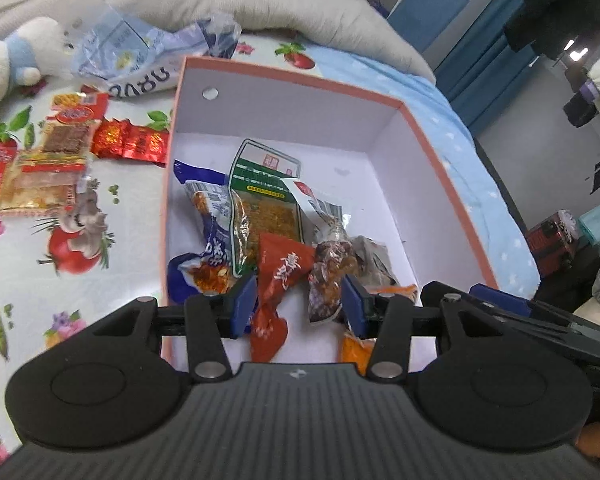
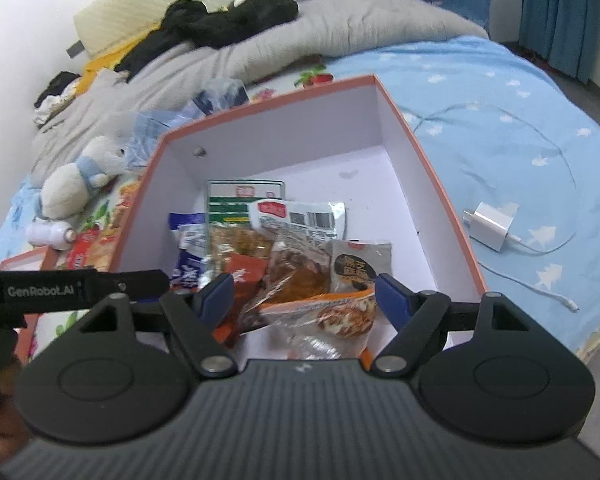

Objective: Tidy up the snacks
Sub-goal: 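Lower both packets into the deep box and open both grippers, then withdraw both grippers from the box toward the snack packets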

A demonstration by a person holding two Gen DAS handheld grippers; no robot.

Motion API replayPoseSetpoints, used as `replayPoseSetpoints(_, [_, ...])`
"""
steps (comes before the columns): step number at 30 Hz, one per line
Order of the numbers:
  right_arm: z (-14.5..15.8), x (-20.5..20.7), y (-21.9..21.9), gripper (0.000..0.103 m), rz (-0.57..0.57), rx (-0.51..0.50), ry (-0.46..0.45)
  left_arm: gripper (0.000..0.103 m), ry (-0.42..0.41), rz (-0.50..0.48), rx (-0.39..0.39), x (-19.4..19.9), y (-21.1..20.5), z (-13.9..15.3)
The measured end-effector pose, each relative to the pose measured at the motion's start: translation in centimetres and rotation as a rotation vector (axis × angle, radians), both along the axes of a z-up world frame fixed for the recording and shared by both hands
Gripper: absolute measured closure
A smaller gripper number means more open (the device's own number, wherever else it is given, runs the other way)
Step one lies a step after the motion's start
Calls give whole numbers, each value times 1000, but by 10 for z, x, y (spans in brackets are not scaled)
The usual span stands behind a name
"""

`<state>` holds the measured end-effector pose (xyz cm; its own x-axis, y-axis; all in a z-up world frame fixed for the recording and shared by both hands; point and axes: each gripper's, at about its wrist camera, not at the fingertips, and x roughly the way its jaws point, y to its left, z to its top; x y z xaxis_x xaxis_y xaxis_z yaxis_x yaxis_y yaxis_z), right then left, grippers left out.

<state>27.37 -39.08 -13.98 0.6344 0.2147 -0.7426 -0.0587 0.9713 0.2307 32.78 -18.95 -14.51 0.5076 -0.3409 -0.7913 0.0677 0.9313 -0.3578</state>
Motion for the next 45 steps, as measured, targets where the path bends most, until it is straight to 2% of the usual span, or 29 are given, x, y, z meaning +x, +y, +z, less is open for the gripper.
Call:
replayPoseSetpoints(12, [40,-86,32,24,4,27,-107,50,-138,-2,8,-93,35,58])
replayPoseSetpoints(21, [54,-131,65,24,55,40,-175,50,-226,18,78,-171,70,82])
replayPoseSetpoints(27, [60,-161,95,24,106,40,-214,50,-230,66,53,-212,103,83])
replayPoseSetpoints(36, [55,-198,135,24,186,57,-215,48,-225,142,38,-265,146,75])
replayPoseSetpoints(40, [50,-206,152,24,225,38,-201,48,-216,175,15,-282,161,68])
replayPoseSetpoints(45, [47,-205,166,24,246,33,-192,43,-199,247,-5,-289,181,60])
